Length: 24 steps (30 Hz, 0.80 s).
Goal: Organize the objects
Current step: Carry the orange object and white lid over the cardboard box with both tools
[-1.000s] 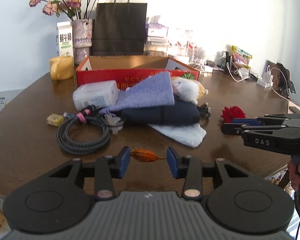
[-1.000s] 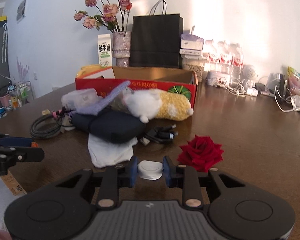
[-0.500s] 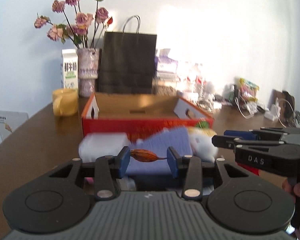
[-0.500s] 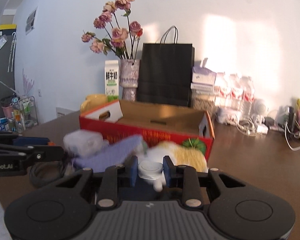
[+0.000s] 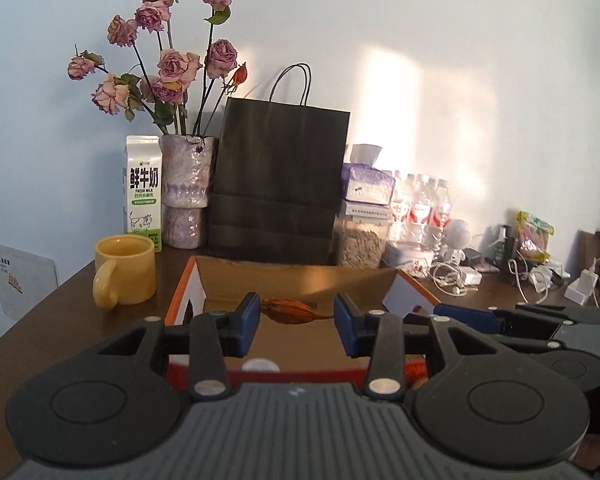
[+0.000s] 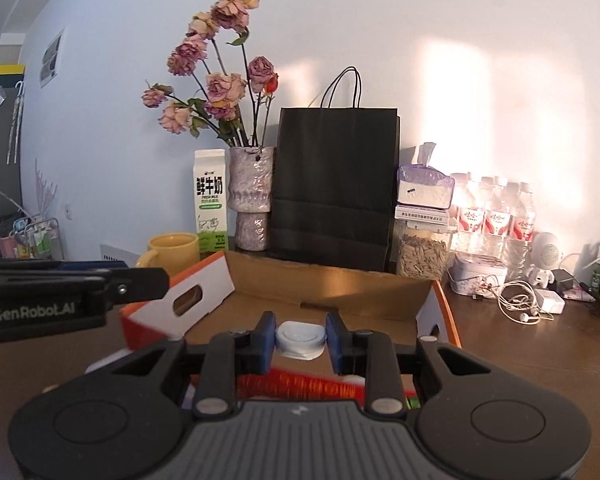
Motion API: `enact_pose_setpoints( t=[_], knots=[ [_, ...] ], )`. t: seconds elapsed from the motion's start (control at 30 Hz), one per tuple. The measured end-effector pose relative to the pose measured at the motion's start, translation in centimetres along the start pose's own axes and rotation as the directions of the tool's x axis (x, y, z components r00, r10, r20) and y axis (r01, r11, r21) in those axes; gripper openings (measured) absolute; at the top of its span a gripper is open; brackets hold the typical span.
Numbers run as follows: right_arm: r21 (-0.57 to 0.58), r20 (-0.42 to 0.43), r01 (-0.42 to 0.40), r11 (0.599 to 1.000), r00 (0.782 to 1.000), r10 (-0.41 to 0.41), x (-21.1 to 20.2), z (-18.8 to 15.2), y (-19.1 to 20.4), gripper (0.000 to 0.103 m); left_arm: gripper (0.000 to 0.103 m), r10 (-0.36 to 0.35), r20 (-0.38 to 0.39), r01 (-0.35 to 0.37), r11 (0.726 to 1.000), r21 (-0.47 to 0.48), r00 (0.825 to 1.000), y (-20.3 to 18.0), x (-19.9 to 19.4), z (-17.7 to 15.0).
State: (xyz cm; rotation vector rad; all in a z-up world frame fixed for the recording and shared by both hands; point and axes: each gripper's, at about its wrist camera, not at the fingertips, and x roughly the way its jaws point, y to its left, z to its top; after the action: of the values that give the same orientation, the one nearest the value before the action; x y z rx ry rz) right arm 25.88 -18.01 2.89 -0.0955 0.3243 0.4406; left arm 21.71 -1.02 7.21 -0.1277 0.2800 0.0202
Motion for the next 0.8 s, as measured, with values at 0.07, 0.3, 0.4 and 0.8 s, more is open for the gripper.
enact_pose_setpoints(
  t=[0.07,0.3,0.4,0.8],
  knots=[
    [0.010,-0.003,-0.001,1.000,1.000,0.001,1.4,0.6,-0.2,0.026,0.041,0.003,-0.005,-0.003,1.000,-0.012,1.000,0.2,1.5,0.5],
    [0.050,-0.028,0.019,0.999,0.999,-0.017,6.6,1.6,-1.1,0.026,0.041,0.062,0.000,-0.062,0.997,-0.049,0.998,1.0,7.0,1.5],
    [0.097,-0.046,0.023,0.995,0.999,-0.019,8.3,1.2,-2.1,0.026,0.041,0.087,0.000,-0.087,0.993,-0.075,0.996,1.8,8.7,1.0],
    [0.113,-0.088,0.003,0.994,0.996,0.007,9.3,0.2,-2.8,0.026,0.042,0.067,-0.079,-0.071,0.996,-0.055,0.995,2.2,10.0,-0.5]
  ],
)
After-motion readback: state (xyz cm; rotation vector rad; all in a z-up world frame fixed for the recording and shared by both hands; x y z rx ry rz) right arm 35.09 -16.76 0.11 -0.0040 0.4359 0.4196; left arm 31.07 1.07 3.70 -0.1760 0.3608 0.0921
